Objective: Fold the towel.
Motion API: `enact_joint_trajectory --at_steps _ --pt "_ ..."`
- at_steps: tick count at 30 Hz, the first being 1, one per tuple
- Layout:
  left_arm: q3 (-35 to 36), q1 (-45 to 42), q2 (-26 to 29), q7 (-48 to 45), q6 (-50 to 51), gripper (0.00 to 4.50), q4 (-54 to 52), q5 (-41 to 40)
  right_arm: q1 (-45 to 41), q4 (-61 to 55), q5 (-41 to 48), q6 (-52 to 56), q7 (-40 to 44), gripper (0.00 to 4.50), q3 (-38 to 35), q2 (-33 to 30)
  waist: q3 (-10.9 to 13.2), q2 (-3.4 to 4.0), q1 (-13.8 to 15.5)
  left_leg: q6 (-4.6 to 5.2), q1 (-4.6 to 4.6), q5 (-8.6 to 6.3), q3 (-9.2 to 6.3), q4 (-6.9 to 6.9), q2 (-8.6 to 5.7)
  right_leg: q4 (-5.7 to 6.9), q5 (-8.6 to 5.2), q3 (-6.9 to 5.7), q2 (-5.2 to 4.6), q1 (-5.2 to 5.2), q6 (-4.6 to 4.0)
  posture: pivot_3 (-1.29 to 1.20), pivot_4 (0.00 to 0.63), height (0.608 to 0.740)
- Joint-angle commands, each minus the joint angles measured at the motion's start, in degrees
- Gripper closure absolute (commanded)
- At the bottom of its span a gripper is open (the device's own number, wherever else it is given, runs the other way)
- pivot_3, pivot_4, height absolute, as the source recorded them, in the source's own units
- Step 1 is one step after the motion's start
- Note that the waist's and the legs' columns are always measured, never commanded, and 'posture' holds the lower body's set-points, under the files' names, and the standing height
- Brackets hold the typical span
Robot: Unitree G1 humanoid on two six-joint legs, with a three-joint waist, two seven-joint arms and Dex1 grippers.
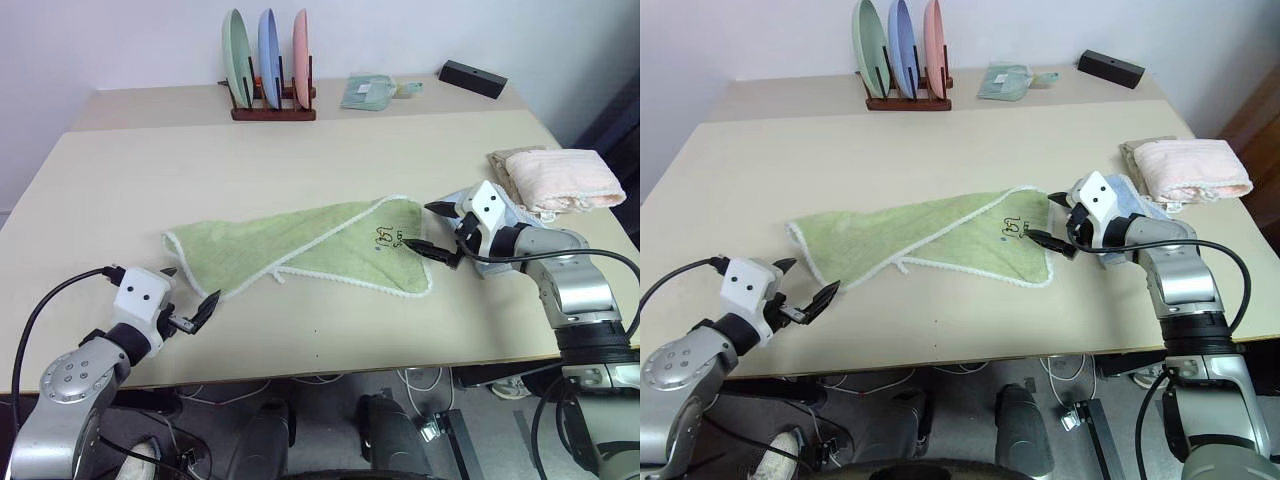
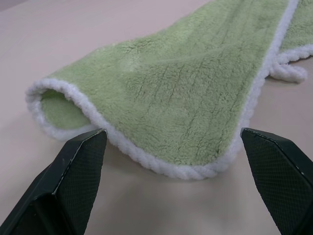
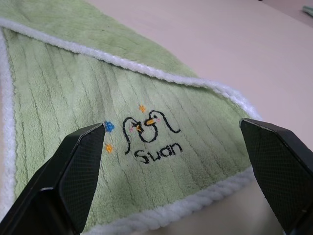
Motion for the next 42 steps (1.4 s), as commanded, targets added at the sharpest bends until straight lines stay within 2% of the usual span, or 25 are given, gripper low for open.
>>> enact_joint_trajectory --at_steps 1,10,14,17,22,27,33,38,39,40,42 --pt "0.71 -0.19 -0.07 0.5 -1.29 0.03 -2.08 0.46 -1.8 -1.1 -0.07 -0.68 -0.16 0.0 -0.6 -0.2 0.0 0.0 0.03 0.0 0.0 0.0 0.0 0.0 0.0 0.0 0.0 0.0 0.0 0.0 0.0 0.0 0.15 0.74" --pt "-1.03 0.2 -0.14 -1.26 -1.56 0.03 -4.75 -1.1 -1.87 -1.12 -0.86 -1.14 -0.75 0.0 0.25 1.18 0.0 0.0 0.01 0.0 0.0 0.0 0.0 0.0 0.0 0.0 0.0 0.0 0.0 0.0 0.0 0.0 0.15 0.74" --pt "-7.01 0.97 2.25 -5.48 -0.05 0.03 -9.33 -1.81 -1.73 -2.52 -0.12 0.83 -0.67 0.0 0.91 2.46 0.0 0.0 0.01 0.0 0.0 0.0 0.0 0.0 0.0 0.0 0.0 0.01 0.0 0.0 0.0 0.0 0.15 0.74" --pt "-11.55 -1.21 5.5 -6.35 0.28 0.03 -10.09 1.63 -1.23 -3.79 1.15 3.44 -0.56 0.0 0.55 3.05 0.0 0.0 0.1 0.0 0.0 0.0 -0.01 0.01 0.0 0.02 0.0 0.0 0.0 0.0 -0.01 0.0 0.15 0.74" --pt "-16.39 -5.6 10.51 -4.17 -0.83 0.03 -4.69 11.5 2.44 -8.67 1.92 5.13 -1.92 0.0 -0.21 2.91 0.0 0.01 0.06 0.0 0.0 0.0 0.0 -0.01 0.0 0.01 0.0 0.0 0.0 0.0 -0.01 0.0 0.15 0.74" --pt "-16.08 -8.94 12.67 -0.55 -4.55 0.03 4.06 19.33 5.81 -12.79 2.41 6.51 -4.75 0.0 -1.8 2.53 0.0 0.01 -0.03 0.01 0.01 0.0 0.0 -0.02 0.0 0.02 0.0 -0.01 0.01 -0.01 0.0 0.0 0.15 0.74" --pt "-13.91 -7.59 14.53 -3.49 -7.42 0.03 9.31 19.41 6.48 -13.81 1.97 6.11 -7.54 0.0 -2.22 3.55 0.0 0.01 -0.1 0.01 0.02 0.0 -0.01 -0.03 0.01 0.03 0.0 -0.01 0.01 -0.01 0.01 0.0 0.15 0.74" --pt "-12.07 -7.11 12.6 -5.2 -8.11 0.03 10.96 15.94 5.88 -13.71 1.69 5.47 -8.9 0.0 -1.3 4.43 -0.02 0.04 -0.27 0.01 0.04 0.0 0.0 -0.05 0.02 0.03 0.0 0.0 0.01 -0.01 0.01 0.0 0.15 0.74" --pt "-11.66 -7.04 12.06 -5.09 -8.32 0.55 11.17 15.59 5.74 -13.59 1.67 5.34 -8.96 0.0 -1.19 4.58 -0.02 0.04 -0.26 0.01 0.04 0.0 0.01 -0.05 0.02 0.03 0.0 0.0 0.01 -0.01 0.01 0.0 0.15 0.74" --pt "-11.26 -6.93 11.7 -5.08 -8.54 0.82 11.35 15.34 5.66 -13.62 1.65 5.29 -9.05 0.0 -1.09 4.73 -0.02 0.04 -0.24 0.01 0.04 0.0 0.01 -0.04 0.02 0.03 0.0 0.0 0.01 -0.01 0.01 0.0 0.15 0.74" --pt "-10.89 -6.69 11.74 -5.11 -9.21 1.85 11.66 15.69 5.57 -13.68 1.65 5.26 -9.11 0.0 -1.01 4.83 -0.02 0.04 -0.17 0.01 0.04 0.0 0.0 -0.03 0.02 0.04 0.0 0.0 0.01 -0.01 0.01 0.0 0.15 0.74"
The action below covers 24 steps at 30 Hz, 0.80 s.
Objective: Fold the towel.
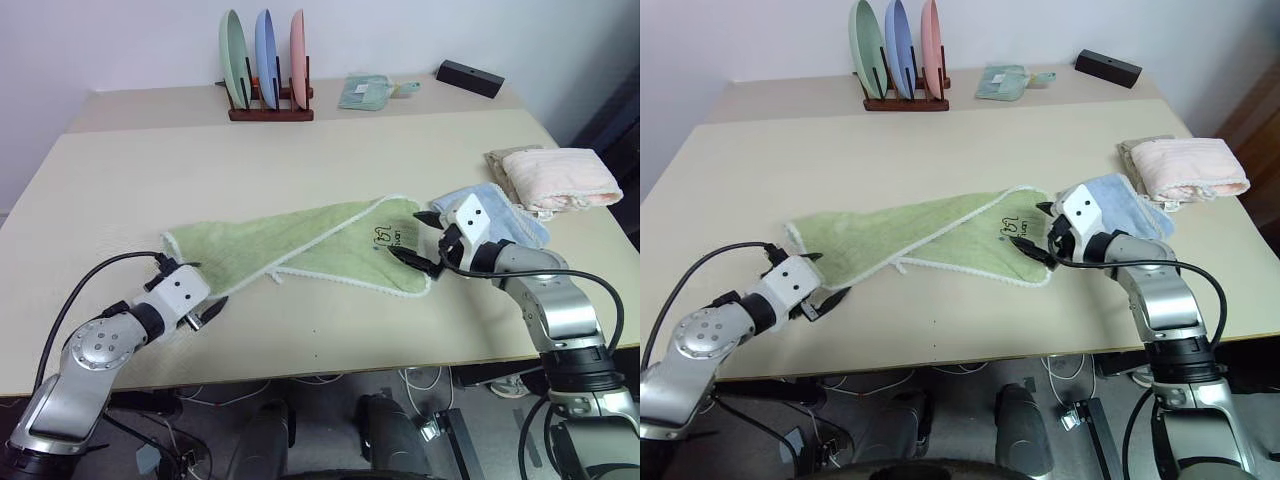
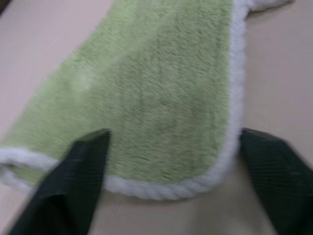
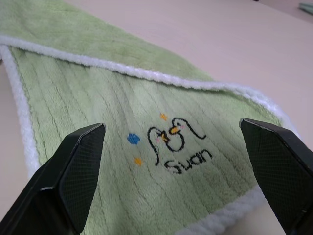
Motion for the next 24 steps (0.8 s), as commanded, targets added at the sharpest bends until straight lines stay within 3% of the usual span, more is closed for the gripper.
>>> enact_joint_trajectory --at_steps 1,5,13,17,24 --pt "2.4 1.04 0.44 0.12 -0.67 2.32 1.46 0.83 -1.1 -1.79 0.43 -1.0 -0.35 0.0 -0.85 0.17 0.0 0.0 0.0 0.0 0.0 0.0 -0.01 0.0 0.0 0.01 0.0 0.0 0.0 0.0 0.0 0.0 0.15 0.74" --pt "2.31 0.76 0.42 1.14 -1.05 4.45 1.41 2.1 -1.27 -1.14 0.39 -1.62 0.22 0.0 -0.95 -0.35 0.0 0.0 0.04 0.0 0.0 0.0 0.0 0.0 0.0 0.01 0.0 0.0 0.0 0.0 0.0 0.0 0.15 0.74" --pt "6.39 0.39 -0.4 4.37 -1.38 4.45 0.05 3.29 -5.33 4.68 -6.05 -8.78 1.46 0.0 1.33 -3.76 0.0 0.0 0.04 0.0 -0.01 0.0 0.0 0.01 -0.01 0.01 0.0 0.0 0.0 0.0 0.0 0.0 0.15 0.74" --pt "10.94 1.03 -0.83 4.86 -1.32 4.45 0.52 1.82 -9.68 12.77 -12.81 -17.93 2.92 0.0 6.07 -5.82 0.0 -0.01 -0.09 0.0 -0.01 0.0 0.0 0.0 -0.01 0.0 0.0 -0.01 0.0 -0.01 0.0 0.0 0.15 0.74" --pt "12.24 3.0 -0.64 3.93 -2.04 4.45 0.52 2.45 -18.37 30.0 -21.73 -29.49 -1.49 0.0 11.07 -3.64 0.01 -0.01 -0.15 -0.01 -0.02 0.0 0.03 -0.01 0.0 -0.01 0.0 0.0 0.0 -0.02 0.0 0.0 0.15 0.74"
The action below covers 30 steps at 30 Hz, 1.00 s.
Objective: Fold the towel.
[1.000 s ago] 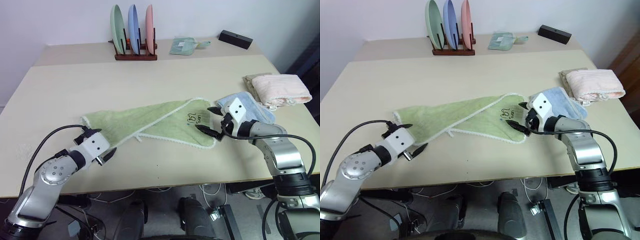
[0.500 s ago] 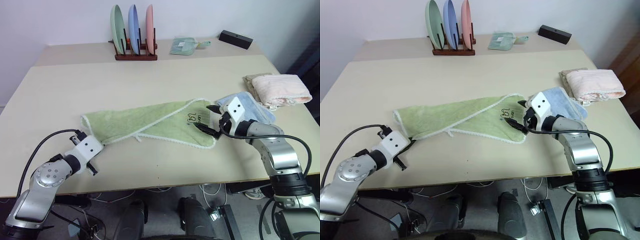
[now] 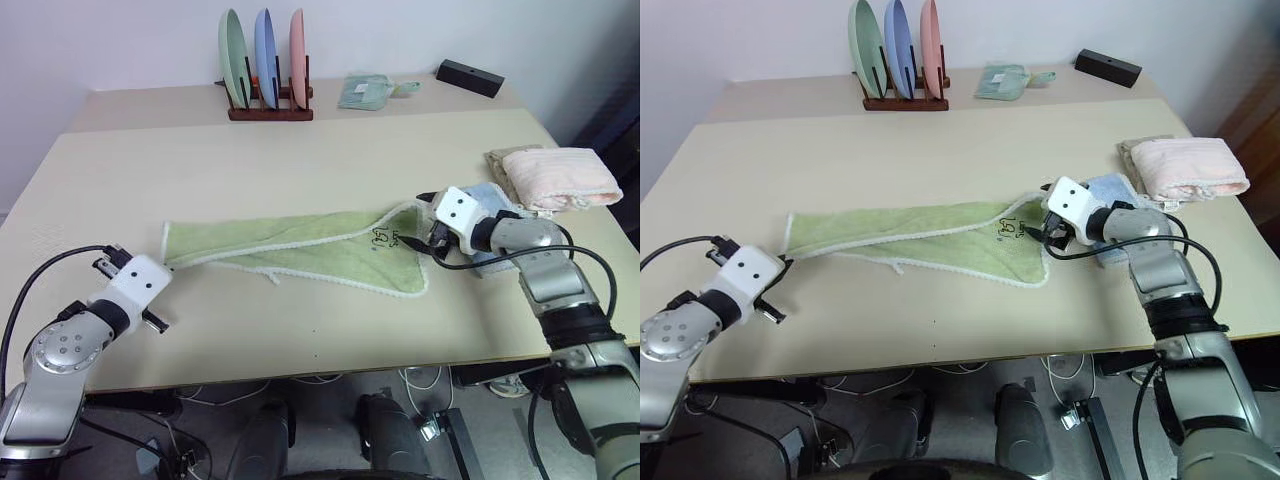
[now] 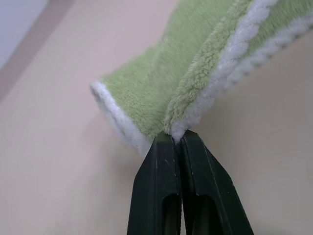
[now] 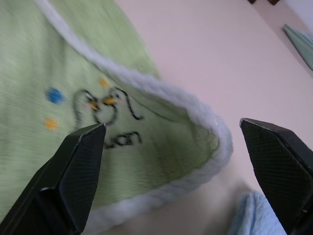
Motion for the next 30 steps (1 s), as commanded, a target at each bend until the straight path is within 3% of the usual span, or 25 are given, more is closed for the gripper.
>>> enact_joint_trajectory --at_steps 1,7,8,11,17,24,30 --pt "2.69 0.84 0.14 -0.02 -0.84 4.45 -1.28 0.22 -4.9 7.44 -5.09 -7.04 -3.53 0.0 1.92 0.72 0.0 0.0 0.0 0.0 0.0 0.0 0.0 0.0 0.0 0.0 0.0 0.0 0.0 0.0 0.0 0.0 0.15 0.74" --pt "3.51 3.48 0.12 -0.17 -1.11 4.45 -1.82 0.7 -12.74 20.85 -11.4 -16.6 -9.0 0.0 5.28 2.75 0.0 0.0 -0.15 -0.01 0.01 0.0 0.0 0.0 0.0 0.01 0.0 0.01 0.0 -0.01 -0.01 0.0 0.15 0.74" --pt "3.48 3.79 0.11 -0.14 -1.21 4.49 -1.88 0.77 -13.69 22.46 -11.58 -17.97 -8.88 0.25 5.53 3.12 0.0 0.0 -0.14 -0.01 0.01 0.0 0.0 -0.02 0.0 0.01 0.0 0.01 0.0 -0.02 -0.01 0.0 0.15 0.74" --pt "3.35 4.44 0.07 -0.12 -1.28 4.5 -2.03 0.84 -15.96 25.89 -12.34 -21.52 -8.74 1.27 6.0 3.97 0.0 0.0 -0.16 -0.01 0.01 0.0 0.0 -0.03 0.0 0.0 0.0 0.01 0.0 -0.03 -0.01 0.0 0.15 0.74" --pt "3.09 5.65 -0.23 0.1 -1.4 4.5 -2.35 1.12 -17.18 28.05 -12.48 -25.28 -7.47 4.3 6.03 4.5 0.0 0.0 -0.14 -0.01 0.0 0.0 0.0 -0.03 0.0 0.0 0.0 0.02 0.0 -0.02 -0.01 0.0 0.15 0.74" --pt "4.66 3.95 -1.12 0.23 0.24 4.5 -1.8 -1.2 -18.49 27.7 -12.97 -26.35 -8.54 4.41 5.21 3.58 0.0 0.01 -0.17 -0.01 0.01 0.0 -0.01 -0.02 0.0 0.02 0.0 0.01 0.0 -0.03 -0.01 0.0 0.15 0.74" --pt "6.73 -14.05 -0.67 1.74 3.5 4.5 5.77 -5.51 -27.64 31.85 -15.41 -25.59 -17.81 4.41 4.08 3.1 0.06 0.0 -0.02 -0.13 -0.01 0.08 -0.04 0.05 -0.03 0.26 0.03 0.01 0.0 -0.12 -0.04 0.0 0.15 0.74"
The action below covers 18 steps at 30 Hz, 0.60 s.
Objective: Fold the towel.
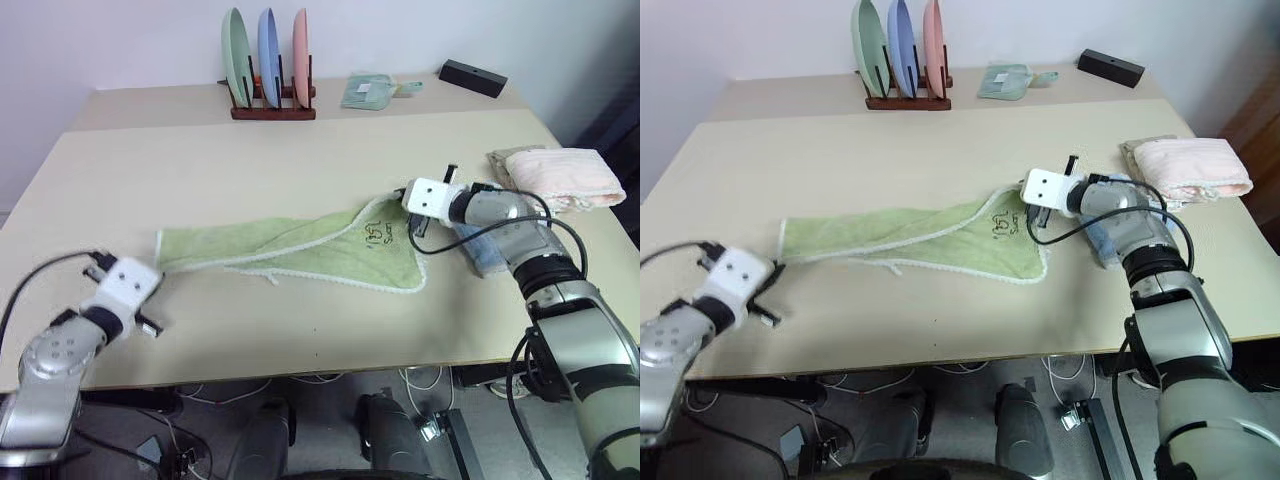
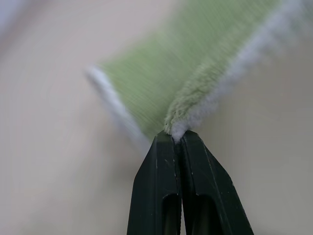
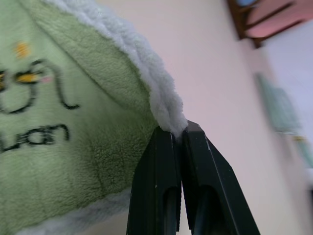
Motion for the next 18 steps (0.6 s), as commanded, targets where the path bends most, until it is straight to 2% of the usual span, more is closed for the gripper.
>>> enact_joint_trajectory --at_steps 1,5,8,9,12,16,18 --pt "2.16 -9.77 1.52 1.75 -0.13 4.5 4.88 -1.28 -7.05 1.88 -1.24 -0.2 -6.88 4.41 -2.25 -0.96 -0.01 -0.02 -0.12 -0.01 0.0 0.01 -0.01 -0.01 0.0 0.03 0.0 0.0 0.0 -0.03 0.0 0.0 0.15 0.74" --pt "0.95 -34.09 3.91 6.24 -5.61 4.5 20.95 0.41 -17.09 5.12 -2.81 -0.66 -13.82 4.41 -2.93 -1.92 0.05 -0.13 -0.08 -0.04 -0.07 0.02 -0.04 -0.02 -0.02 0.25 0.0 -0.02 0.0 -0.21 -0.01 0.0 0.15 0.74" --pt "1.32 -41.58 6.09 6.95 -9.07 4.5 27.17 0.63 -20.28 4.65 -1.23 -2.15 -12.86 4.41 -4.1 -2.41 0.05 -0.14 -0.92 -0.06 -0.12 0.03 0.0 -0.06 -0.03 0.19 0.0 0.01 -0.02 -0.28 0.01 0.0 0.15 0.74" --pt "2.26 -41.69 7.27 5.72 -9.3 4.5 27.53 -0.33 -19.9 2.88 0.79 -2.71 -9.55 4.41 -4.91 -2.61 0.05 -0.13 -1.41 -0.06 -0.12 0.03 0.02 -0.13 -0.04 0.19 -0.01 0.01 -0.03 -0.29 0.02 0.0 0.15 0.74" --pt "5.94 -36.85 9.67 0.25 -8.32 4.5 24.19 -4.61 -15.41 -4.7 7.55 -2.05 1.57 4.41 -6.93 -3.42 0.04 -0.12 -2.8 -0.07 -0.07 0.02 0.16 -0.24 -0.03 0.18 -0.06 0.01 -0.1 -0.3 0.11 0.0 0.15 0.74" --pt "10.02 -24.48 11.41 -7.3 -4.9 4.5 15.1 -9.55 -6.15 -18.22 14.28 4.82 12.64 4.41 -8.26 -5.62 0.08 -0.13 -3.19 0.15 -0.07 -0.11 0.21 -0.26 0.0 0.19 -0.07 0.01 -0.1 -0.33 0.13 0.0 0.15 0.74" --pt "13.76 -10.44 11.04 -13.2 -2.79 4.5 7.72 -11.2 3.99 -29.99 19.68 13.11 20.33 4.41 -8.67 -8.69 0.1 -0.12 -3.02 0.22 -0.11 -0.15 0.19 -0.14 0.01 0.24 -0.08 0.02 -0.1 -0.37 0.12 0.0 0.15 0.74"
